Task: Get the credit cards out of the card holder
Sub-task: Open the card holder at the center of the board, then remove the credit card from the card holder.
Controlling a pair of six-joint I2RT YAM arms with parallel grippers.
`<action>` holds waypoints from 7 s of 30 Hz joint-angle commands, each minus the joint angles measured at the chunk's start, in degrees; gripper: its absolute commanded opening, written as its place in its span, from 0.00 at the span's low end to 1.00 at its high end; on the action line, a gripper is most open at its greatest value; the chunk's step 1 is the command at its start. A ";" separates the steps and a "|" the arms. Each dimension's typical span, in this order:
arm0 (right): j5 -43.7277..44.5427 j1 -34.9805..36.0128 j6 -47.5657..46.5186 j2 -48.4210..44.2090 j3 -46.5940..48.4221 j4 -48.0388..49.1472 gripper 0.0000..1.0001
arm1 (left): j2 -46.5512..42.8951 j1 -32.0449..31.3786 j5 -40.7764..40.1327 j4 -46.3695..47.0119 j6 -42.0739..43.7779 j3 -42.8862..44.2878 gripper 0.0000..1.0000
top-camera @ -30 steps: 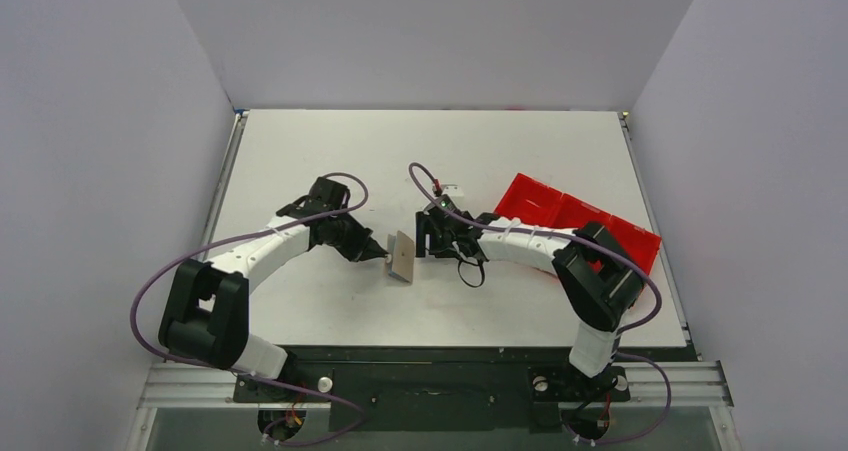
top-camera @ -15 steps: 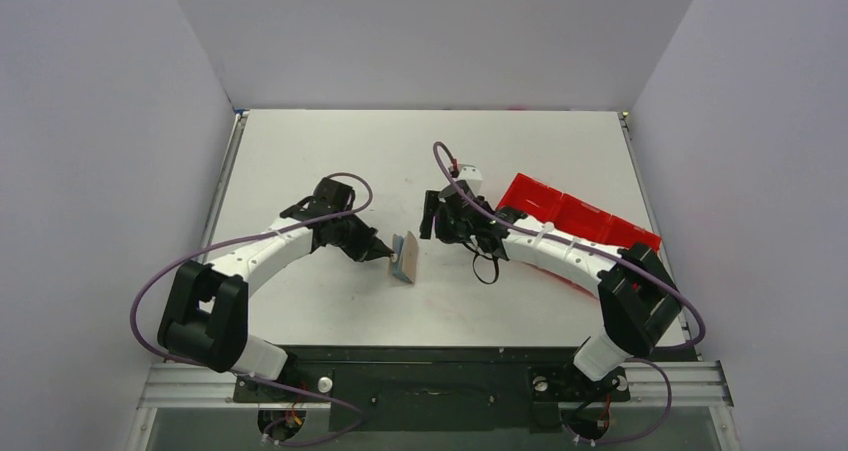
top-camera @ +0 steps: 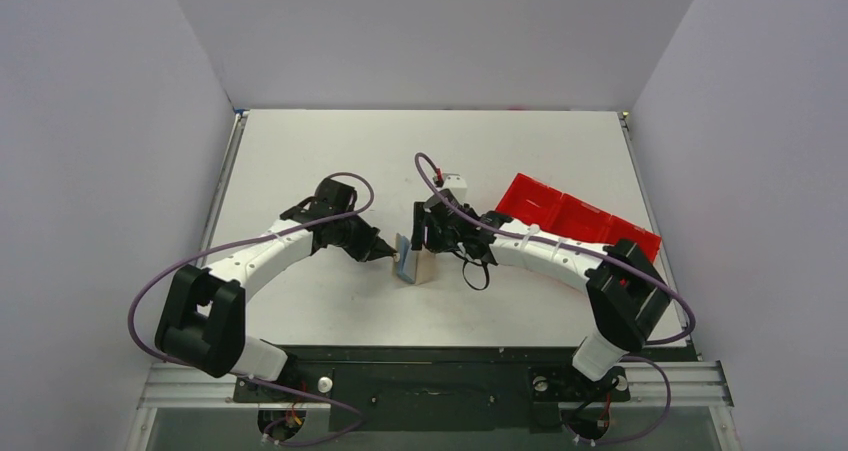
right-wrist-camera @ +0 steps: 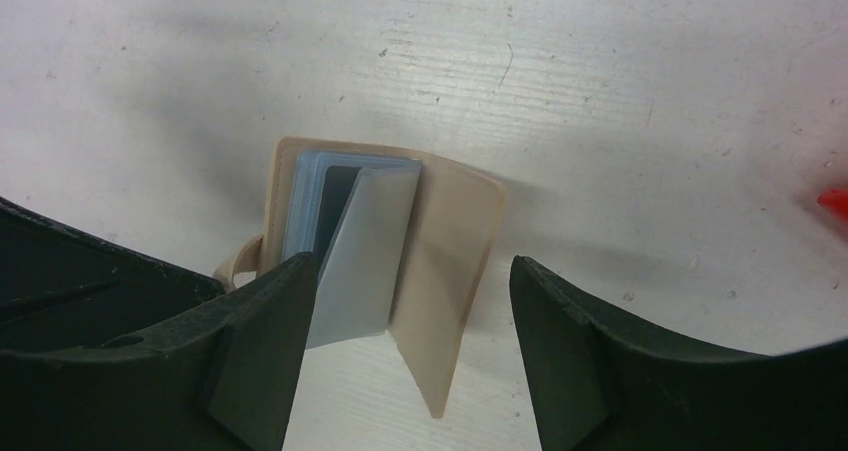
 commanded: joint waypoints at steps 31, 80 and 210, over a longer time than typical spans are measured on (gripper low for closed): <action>2.04 -1.89 0.67 7.80 -4.60 2.05 0.26 | -1.61 1.99 -4.42 -0.34 10.59 -4.28 0.02; -1.30 -4.27 -0.20 8.27 -5.44 3.06 0.18 | 9.39 -7.79 -27.09 -7.41 31.91 7.89 0.00; -12.57 2.86 2.52 18.97 14.67 3.70 0.19 | 11.01 -0.23 -17.81 0.44 29.14 0.17 0.00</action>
